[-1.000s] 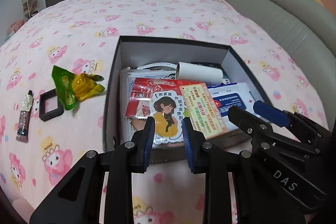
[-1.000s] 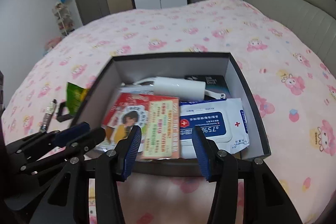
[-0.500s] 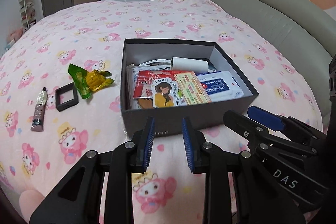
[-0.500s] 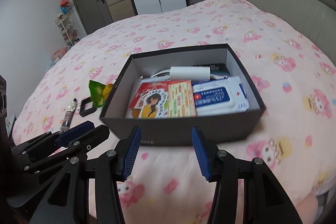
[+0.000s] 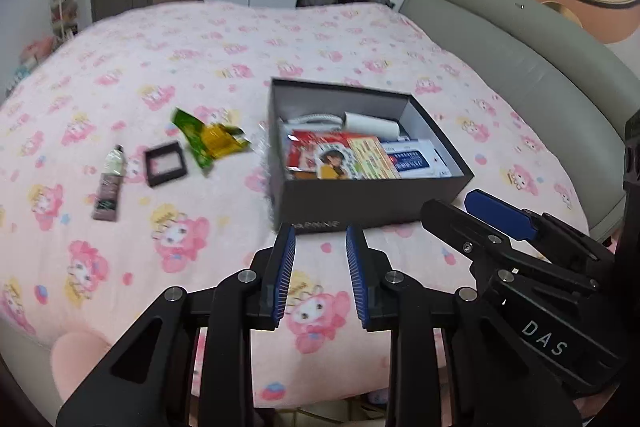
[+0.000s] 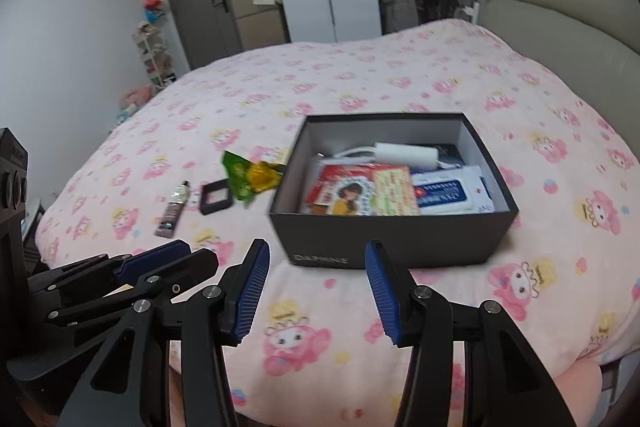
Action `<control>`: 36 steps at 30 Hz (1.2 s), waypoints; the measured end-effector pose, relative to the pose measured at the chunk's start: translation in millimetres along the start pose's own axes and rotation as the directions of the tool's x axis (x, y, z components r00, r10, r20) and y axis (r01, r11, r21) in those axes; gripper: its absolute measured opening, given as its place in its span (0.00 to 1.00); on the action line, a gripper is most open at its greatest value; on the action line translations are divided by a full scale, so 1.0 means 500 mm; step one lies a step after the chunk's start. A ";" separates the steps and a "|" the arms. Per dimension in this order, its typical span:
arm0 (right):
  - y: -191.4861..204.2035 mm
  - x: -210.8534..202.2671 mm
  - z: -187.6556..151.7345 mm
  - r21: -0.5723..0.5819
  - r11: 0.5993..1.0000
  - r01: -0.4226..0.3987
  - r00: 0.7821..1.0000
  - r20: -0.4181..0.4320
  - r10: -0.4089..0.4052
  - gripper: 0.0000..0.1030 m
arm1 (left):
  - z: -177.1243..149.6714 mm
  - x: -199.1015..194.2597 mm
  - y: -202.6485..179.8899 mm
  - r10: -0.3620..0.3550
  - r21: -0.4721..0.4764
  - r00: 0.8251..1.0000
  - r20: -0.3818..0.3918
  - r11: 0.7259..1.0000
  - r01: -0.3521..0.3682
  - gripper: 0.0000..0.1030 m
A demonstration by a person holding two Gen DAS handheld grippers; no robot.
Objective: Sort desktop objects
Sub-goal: 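Open the left gripper to release the cards and withdraw, then reach the left gripper to the brown tube and grasp it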
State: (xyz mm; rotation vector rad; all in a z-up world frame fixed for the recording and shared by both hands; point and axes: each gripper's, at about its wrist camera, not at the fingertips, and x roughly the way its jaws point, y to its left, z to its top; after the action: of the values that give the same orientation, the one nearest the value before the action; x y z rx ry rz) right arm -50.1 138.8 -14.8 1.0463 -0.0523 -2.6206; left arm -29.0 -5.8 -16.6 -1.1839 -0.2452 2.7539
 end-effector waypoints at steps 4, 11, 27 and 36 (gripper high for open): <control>0.044 -0.015 -0.002 -0.021 1.000 -0.016 1.000 0.015 0.016 0.45 | -0.007 -0.036 0.029 0.023 -0.010 0.999 0.023 1.000 -0.023 0.25; 0.121 -0.009 0.004 -0.077 0.996 -0.051 0.998 0.017 0.053 0.45 | -0.010 -0.071 0.102 0.056 -0.060 0.997 0.047 0.997 -0.053 0.25; 0.227 0.160 0.001 -0.119 0.989 -0.090 0.992 -0.096 0.079 0.45 | -0.038 0.030 0.287 0.107 -0.216 0.994 0.023 0.971 -0.099 0.31; 0.274 0.311 -0.009 -0.136 0.982 -0.129 0.973 -0.211 0.099 0.45 | -0.046 0.151 0.444 0.166 -0.382 0.986 -0.019 0.910 -0.160 0.31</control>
State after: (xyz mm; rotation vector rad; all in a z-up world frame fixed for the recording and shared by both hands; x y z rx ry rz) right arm -115.1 -38.1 -100.9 1.2132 0.1238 -2.3621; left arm -76.5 -206.7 -130.1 -1.3232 -0.7503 2.9483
